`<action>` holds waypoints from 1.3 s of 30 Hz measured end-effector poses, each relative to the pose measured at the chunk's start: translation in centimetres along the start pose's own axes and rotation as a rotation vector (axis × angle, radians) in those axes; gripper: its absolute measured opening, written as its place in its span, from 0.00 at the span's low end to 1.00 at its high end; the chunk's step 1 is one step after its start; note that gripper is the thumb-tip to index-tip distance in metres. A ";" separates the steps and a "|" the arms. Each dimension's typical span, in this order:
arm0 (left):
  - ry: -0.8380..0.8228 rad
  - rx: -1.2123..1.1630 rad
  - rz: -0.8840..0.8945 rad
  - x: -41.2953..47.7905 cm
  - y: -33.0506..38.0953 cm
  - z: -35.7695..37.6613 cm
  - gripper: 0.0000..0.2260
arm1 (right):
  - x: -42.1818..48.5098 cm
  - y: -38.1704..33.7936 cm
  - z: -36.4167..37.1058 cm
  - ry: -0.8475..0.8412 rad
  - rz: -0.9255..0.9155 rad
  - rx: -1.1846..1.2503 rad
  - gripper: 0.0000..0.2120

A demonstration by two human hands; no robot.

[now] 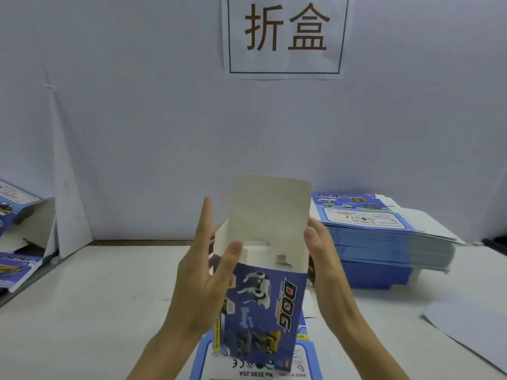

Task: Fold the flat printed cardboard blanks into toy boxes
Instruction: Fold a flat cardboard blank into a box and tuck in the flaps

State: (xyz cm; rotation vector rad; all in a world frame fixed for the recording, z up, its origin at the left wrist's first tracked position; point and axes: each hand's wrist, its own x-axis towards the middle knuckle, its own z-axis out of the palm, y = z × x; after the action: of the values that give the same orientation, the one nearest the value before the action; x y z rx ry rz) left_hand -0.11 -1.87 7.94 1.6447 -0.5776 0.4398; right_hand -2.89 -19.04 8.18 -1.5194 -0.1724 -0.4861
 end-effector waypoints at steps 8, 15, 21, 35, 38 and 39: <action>0.144 0.112 -0.082 1.3 -1.0 -1.8 0.12 | 0.7 1.1 -0.5 -0.117 0.167 0.274 0.19; 0.147 0.235 -0.074 1.2 -0.6 -1.9 0.14 | 0.4 1.7 -0.9 -0.317 0.307 -0.011 0.30; 0.176 0.388 0.026 0.8 -0.3 -1.4 0.20 | 0.7 -0.5 -3.7 -0.123 0.165 -0.398 0.44; 0.099 0.418 0.443 0.3 -3.7 -2.2 0.23 | -1.2 -3.0 0.2 -0.162 0.048 -1.182 0.31; 0.123 0.384 0.452 -0.1 -5.2 -2.2 0.20 | -1.1 -3.1 -0.5 -0.182 0.063 -1.171 0.29; 0.120 0.378 0.447 -0.1 -5.4 -2.2 0.17 | -1.0 -3.3 -0.6 -0.200 0.047 -1.167 0.28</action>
State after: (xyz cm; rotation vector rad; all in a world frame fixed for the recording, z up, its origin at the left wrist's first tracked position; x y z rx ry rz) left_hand 3.12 0.88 3.98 1.8262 -0.8105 1.0190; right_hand -5.28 -19.34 10.71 -2.7099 0.0144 -0.4009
